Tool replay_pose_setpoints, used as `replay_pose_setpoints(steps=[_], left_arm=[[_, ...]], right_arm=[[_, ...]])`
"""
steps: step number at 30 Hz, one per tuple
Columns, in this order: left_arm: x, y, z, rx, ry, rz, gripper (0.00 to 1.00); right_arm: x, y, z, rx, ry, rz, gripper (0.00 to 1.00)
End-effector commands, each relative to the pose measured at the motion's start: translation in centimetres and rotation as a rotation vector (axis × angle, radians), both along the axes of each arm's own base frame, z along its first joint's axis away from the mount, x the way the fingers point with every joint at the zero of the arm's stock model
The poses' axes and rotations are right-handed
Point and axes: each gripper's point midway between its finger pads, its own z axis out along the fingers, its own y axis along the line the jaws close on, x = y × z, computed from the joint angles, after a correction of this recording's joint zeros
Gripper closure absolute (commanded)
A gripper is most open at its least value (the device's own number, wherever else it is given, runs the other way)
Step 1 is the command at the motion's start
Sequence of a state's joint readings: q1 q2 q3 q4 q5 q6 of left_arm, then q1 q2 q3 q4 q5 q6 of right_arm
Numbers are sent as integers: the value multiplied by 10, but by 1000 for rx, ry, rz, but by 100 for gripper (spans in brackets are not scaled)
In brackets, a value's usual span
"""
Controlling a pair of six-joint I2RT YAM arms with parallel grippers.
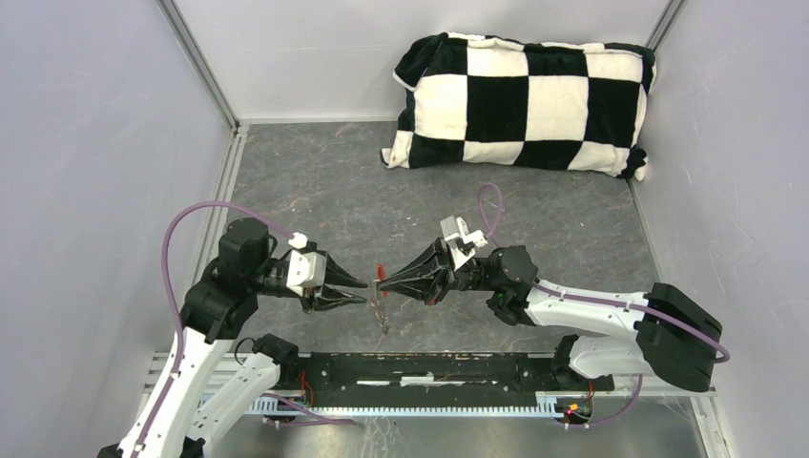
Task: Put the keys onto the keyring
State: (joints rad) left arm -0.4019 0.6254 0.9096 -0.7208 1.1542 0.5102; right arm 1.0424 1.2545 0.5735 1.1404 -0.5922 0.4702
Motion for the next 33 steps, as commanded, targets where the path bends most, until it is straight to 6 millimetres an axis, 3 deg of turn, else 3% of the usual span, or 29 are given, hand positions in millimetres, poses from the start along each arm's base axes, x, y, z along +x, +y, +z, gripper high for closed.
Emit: replay_pose_setpoints(steps=[1,9,18,33], left_arm=[[-1,-1,10,-11,-31,-15,63],[11,-7,23,-68,14,36,55],[2,-8,22,-75,48,-12,57],[1,-10,15,-61,93,-36,76]], right_arm=[[2,-8,20,64,-43,-33,99],[-2,-3,19,54,-48,1,99],[-1,-3,22,65,-50,-1,99],[-2,0,29,97,-40,26,99]])
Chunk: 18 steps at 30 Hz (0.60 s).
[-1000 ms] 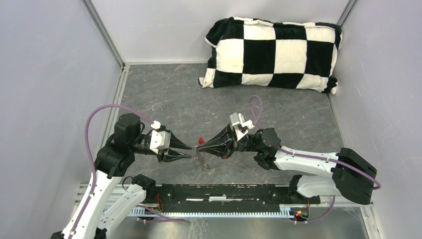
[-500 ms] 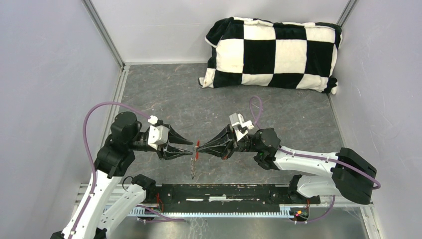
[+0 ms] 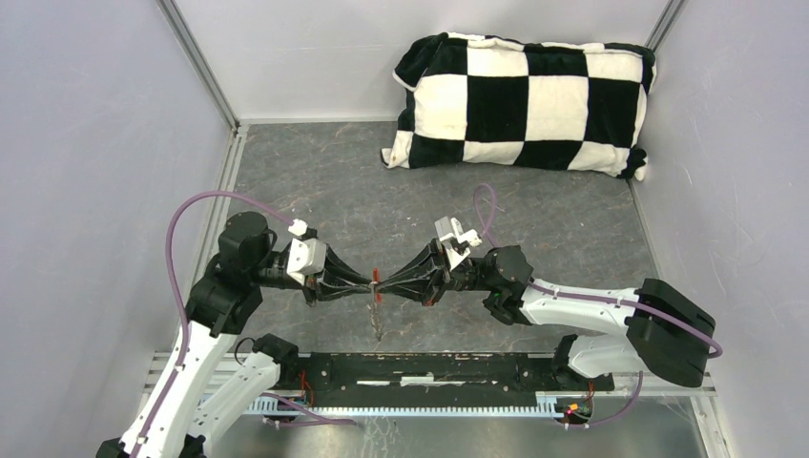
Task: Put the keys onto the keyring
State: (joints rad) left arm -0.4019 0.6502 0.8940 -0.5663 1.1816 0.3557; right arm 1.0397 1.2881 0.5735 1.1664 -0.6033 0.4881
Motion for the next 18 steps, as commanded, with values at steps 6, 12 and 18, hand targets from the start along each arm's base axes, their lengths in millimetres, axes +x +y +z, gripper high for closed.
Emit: replay_pose_setpoints(steps=[6,12,18], left_arm=[[-8,-1,-1,-11,46,-36,77],[-8,0,-6,-6,54,-16,68],[-4,0,-5,-4,36,6,71]], right_arm=[[-2,-3,37,114,-55,13,100],[-3,-3,38,117,-53,12,100],[-4,-2,37,116,-48,20,99]])
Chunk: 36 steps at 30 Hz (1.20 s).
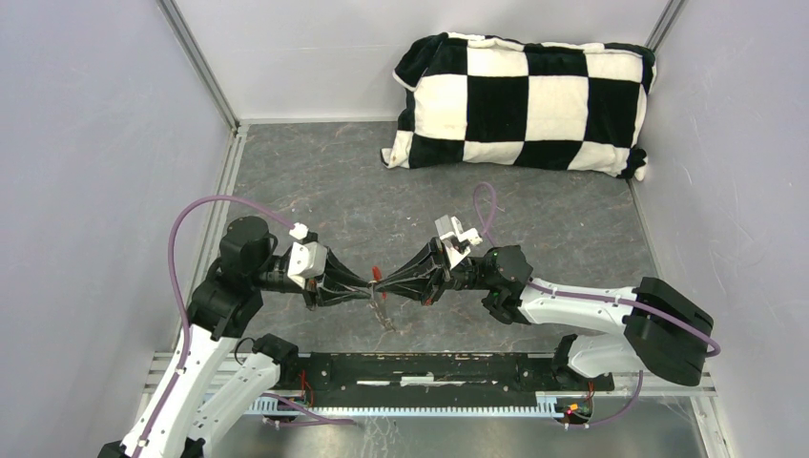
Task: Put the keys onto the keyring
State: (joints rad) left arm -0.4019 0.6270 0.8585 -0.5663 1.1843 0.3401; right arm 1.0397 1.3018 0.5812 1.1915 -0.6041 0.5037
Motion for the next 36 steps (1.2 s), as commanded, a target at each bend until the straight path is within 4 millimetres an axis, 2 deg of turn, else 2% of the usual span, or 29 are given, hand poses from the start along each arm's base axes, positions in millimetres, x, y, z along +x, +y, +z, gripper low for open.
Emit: replay_pose_setpoints(steps=[1,19,24,31,33,36], left_arm=[[1,-1,5,-11,10,9,72],[-2,-2,11,-23,13,0,71],[3,-2,8,-17,19,12,85],[12,-5,4,-23,48,42,92],[13,-6,5,-24,56,51,92],[13,-7,7,-36,70,49,84]], right_arm=[[-4,-3,34,102,-52,14,99],[-2,-1,31,92,-51,7,99],[-5,1,31,90,-57,16,99],[-6,5,31,90,-54,27,100],[-6,5,29,85,-54,25,99],[-5,6,28,78,-55,21,99]])
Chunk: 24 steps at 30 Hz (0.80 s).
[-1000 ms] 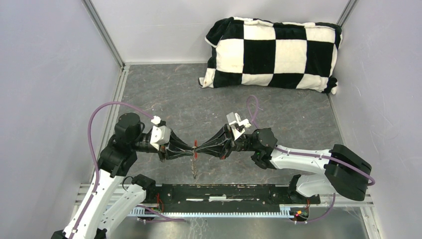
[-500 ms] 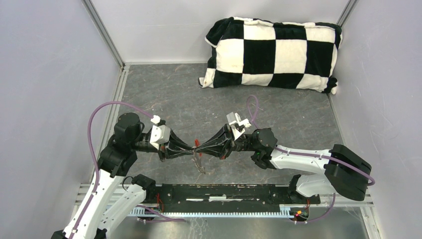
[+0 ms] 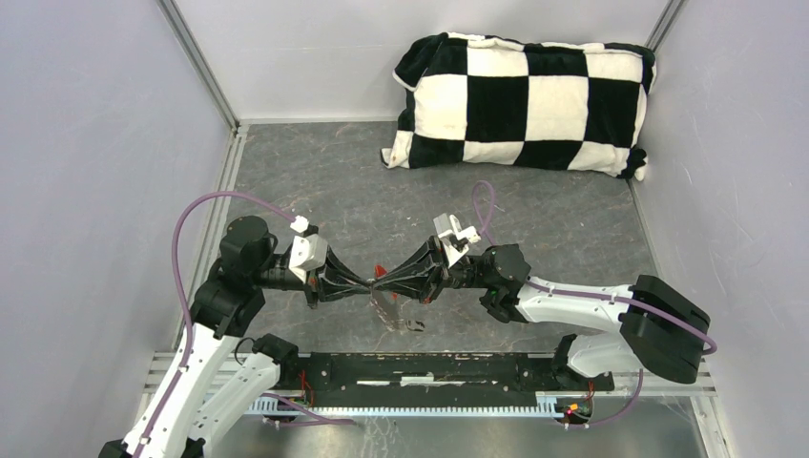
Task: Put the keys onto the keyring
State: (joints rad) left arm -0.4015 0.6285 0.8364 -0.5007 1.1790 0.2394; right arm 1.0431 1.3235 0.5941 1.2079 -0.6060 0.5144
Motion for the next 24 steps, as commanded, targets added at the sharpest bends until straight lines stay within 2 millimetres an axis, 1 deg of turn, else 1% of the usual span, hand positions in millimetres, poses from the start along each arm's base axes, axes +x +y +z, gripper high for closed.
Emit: replay_pose_setpoints(steps=[1,9,11,13,14,18,20,21,24], left_arm=[[10,-4,8,-26,10,31,83],[11,-4,11,-30,9,40,86],[12,-4,11,-29,9,45,90],[12,-4,10,-29,2,55,96],[13,-3,10,-28,-1,64,98],[15,-2,9,-28,-34,80,98],[14,-1,7,-23,-42,74,98],[13,-1,6,-19,-52,65,98],[10,0,3,-5,-80,40,98]], right_arm=[[-5,2,27,73,-62,10,99],[-5,7,26,52,-79,5,99],[-5,7,25,47,-82,3,99],[-5,7,24,42,-85,3,99],[-6,7,24,40,-86,3,99],[-6,4,21,26,-95,-5,99],[-6,3,21,23,-100,-8,97],[-6,2,21,20,-101,-10,93],[-8,1,19,12,-104,-7,89]])
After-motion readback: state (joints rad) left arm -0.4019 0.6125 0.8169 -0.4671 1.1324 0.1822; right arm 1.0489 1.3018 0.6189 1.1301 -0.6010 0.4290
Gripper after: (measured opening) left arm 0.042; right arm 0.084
